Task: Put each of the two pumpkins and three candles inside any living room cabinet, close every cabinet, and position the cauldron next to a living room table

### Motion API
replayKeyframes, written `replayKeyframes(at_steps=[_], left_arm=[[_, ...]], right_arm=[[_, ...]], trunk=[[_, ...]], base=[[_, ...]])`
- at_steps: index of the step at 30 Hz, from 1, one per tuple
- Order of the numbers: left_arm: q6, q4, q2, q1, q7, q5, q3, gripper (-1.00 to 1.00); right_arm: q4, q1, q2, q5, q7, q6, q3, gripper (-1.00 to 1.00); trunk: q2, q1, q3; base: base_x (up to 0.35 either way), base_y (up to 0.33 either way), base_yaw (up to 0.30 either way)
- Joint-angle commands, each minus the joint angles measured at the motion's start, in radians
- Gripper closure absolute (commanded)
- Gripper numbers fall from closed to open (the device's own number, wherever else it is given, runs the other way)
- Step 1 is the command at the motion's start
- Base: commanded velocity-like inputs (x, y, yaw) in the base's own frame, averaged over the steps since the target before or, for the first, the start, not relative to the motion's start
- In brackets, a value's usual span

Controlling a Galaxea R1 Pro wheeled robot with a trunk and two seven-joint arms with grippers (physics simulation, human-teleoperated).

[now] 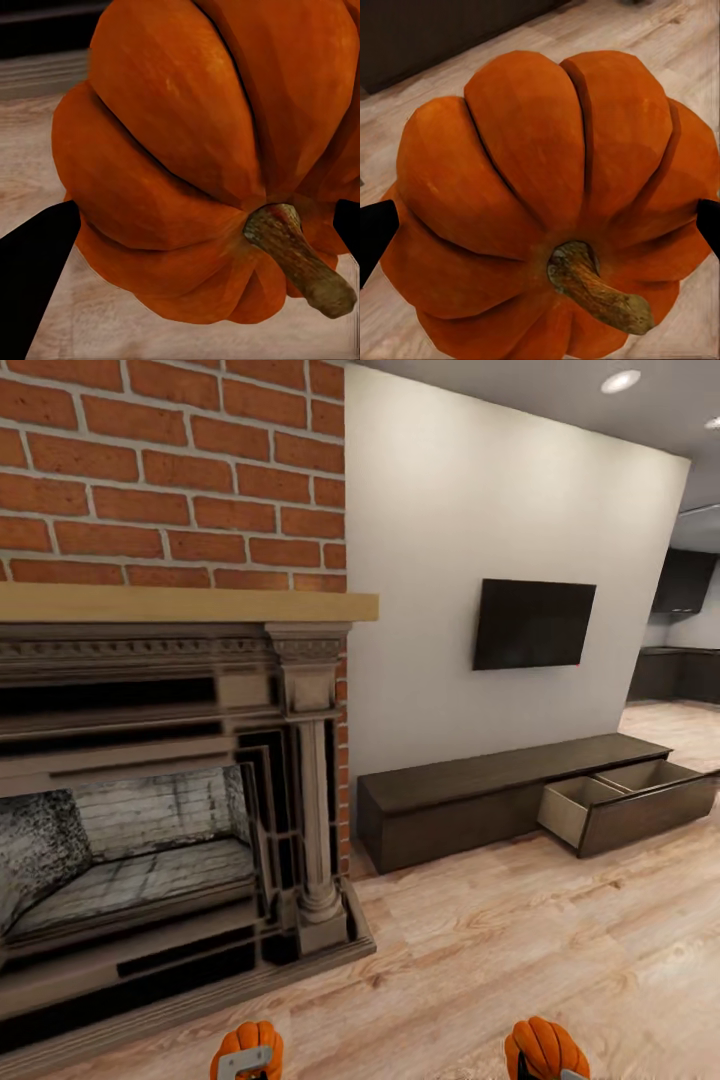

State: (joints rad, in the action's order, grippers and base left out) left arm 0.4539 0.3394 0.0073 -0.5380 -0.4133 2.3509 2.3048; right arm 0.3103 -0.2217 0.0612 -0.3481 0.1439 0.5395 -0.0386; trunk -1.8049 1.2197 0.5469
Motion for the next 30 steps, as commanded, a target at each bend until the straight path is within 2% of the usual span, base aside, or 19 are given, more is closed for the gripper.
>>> replayKeyframes(at_steps=[1,5,27,30], left_arm=[[0.006,0.004,0.000,-0.002,-0.005,0.005,0.008,1.00],[0.006,0.004,0.000,-0.002,-0.005,0.005,0.008,1.00],[0.005,0.004,-0.001,-0.002,-0.005,0.005,0.008,1.00],[-0.024,0.004,-0.001,-0.002,-0.004,0.005,0.008,1.00]], right_arm=[[0.000,-0.001,0.000,-0.004,0.005,0.002,-0.004,1.00],[0.000,-0.001,0.000,-0.021,0.005,0.002,-0.004,1.00],[0.000,-0.001,0.000,-0.023,0.005,0.002,-0.004,1.00],[0.000,-0.001,0.000,-0.023,0.005,0.002,-0.004,1.00]], trunk=[[0.007,-0.004,-0.002],[0.035,-0.019,-0.014],[0.189,-0.104,-0.083],[0.210,-0.115,-0.092]], base=[[0.000,0.000,-0.265],[0.000,0.000,-0.278],[0.000,0.000,-0.295],[0.000,0.000,-0.297]])
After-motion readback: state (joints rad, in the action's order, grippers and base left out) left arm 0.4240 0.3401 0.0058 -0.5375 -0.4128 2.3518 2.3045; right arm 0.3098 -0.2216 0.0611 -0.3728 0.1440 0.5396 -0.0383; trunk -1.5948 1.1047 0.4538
